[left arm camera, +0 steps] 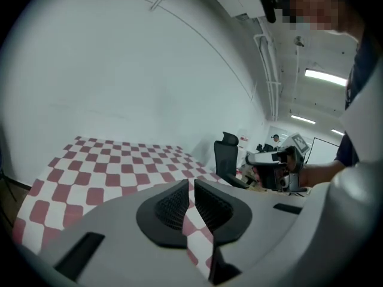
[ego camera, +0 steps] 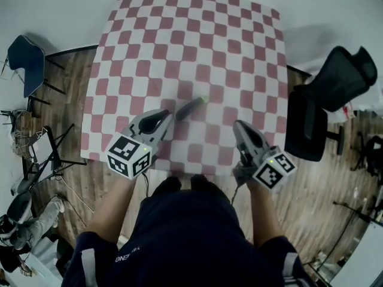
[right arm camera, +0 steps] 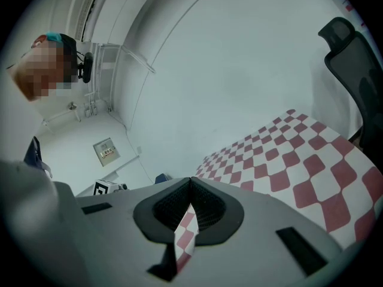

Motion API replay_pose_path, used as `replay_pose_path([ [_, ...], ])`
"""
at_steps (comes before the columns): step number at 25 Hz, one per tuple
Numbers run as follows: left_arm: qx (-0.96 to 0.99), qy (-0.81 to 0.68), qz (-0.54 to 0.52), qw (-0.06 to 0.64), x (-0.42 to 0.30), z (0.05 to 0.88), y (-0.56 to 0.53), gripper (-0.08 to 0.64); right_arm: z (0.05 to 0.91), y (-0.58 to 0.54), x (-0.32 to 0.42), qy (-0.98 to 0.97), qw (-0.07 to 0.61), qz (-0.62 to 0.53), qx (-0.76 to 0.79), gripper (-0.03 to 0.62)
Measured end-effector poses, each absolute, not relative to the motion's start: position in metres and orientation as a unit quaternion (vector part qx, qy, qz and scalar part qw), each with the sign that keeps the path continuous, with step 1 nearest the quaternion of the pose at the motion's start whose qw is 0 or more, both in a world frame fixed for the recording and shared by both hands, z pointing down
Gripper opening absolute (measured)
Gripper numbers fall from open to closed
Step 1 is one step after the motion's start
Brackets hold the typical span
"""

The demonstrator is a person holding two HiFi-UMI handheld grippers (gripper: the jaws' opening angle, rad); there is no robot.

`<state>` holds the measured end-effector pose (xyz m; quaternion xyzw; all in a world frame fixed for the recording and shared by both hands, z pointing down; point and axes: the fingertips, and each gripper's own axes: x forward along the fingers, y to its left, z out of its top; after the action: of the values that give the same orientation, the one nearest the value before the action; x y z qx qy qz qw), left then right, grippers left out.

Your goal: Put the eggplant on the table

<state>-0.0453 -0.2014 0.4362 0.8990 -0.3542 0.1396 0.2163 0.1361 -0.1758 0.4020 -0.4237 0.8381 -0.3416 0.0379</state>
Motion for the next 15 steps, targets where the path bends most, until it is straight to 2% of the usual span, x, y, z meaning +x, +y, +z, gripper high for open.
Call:
replay_pose_path([
  [15,0.923,-0.325,0.07,0.193,-0.059,0.381,-0.18,0.025,0.371,-0.167,0.115,0.852,0.039,-0.304,-0.425,0.015],
])
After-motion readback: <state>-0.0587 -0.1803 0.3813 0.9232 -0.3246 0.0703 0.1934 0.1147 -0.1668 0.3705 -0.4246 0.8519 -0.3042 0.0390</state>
